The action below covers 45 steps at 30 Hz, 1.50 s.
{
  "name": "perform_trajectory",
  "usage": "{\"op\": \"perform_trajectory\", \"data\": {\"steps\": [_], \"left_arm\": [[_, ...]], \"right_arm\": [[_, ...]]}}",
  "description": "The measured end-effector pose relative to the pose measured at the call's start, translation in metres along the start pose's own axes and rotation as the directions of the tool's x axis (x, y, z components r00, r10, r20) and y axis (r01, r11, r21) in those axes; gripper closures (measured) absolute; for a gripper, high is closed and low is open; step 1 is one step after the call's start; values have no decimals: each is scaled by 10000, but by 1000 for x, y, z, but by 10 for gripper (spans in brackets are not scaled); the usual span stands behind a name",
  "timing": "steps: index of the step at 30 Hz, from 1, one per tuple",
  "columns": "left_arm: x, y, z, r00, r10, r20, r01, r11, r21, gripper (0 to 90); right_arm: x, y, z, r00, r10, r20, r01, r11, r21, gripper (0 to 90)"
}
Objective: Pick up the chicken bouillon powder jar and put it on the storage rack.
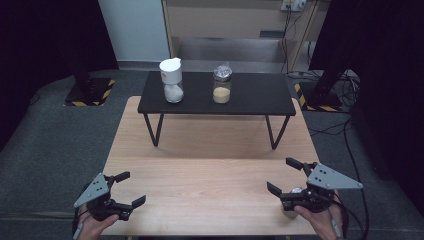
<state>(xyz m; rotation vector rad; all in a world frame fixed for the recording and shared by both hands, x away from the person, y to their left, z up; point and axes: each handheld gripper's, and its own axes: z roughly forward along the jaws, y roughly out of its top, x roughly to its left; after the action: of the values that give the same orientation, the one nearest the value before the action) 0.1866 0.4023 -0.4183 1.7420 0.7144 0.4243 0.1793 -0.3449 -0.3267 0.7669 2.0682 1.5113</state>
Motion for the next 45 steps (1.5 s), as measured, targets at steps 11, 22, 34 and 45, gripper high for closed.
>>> {"op": "perform_trajectory", "data": {"steps": [11,22,34,45], "left_arm": [[0,0,0,10000,3,-12,-3,10000,3,0],[0,0,0,10000,13,-3,-13,10000,-25,0],[0,0,-1,10000,20,1,-20,10000,-50,0],[0,0,-1,10000,61,31,-61,10000,-70,0]], "right_arm": [[3,-24,-5,9998,163,131,-165,9997,178,87],[4,-38,-8,9996,262,119,-266,9992,293,70],[3,-50,-6,9995,323,-45,-322,9990,313,51],[1,-56,-4,9992,355,-193,-349,9989,319,49]]}}
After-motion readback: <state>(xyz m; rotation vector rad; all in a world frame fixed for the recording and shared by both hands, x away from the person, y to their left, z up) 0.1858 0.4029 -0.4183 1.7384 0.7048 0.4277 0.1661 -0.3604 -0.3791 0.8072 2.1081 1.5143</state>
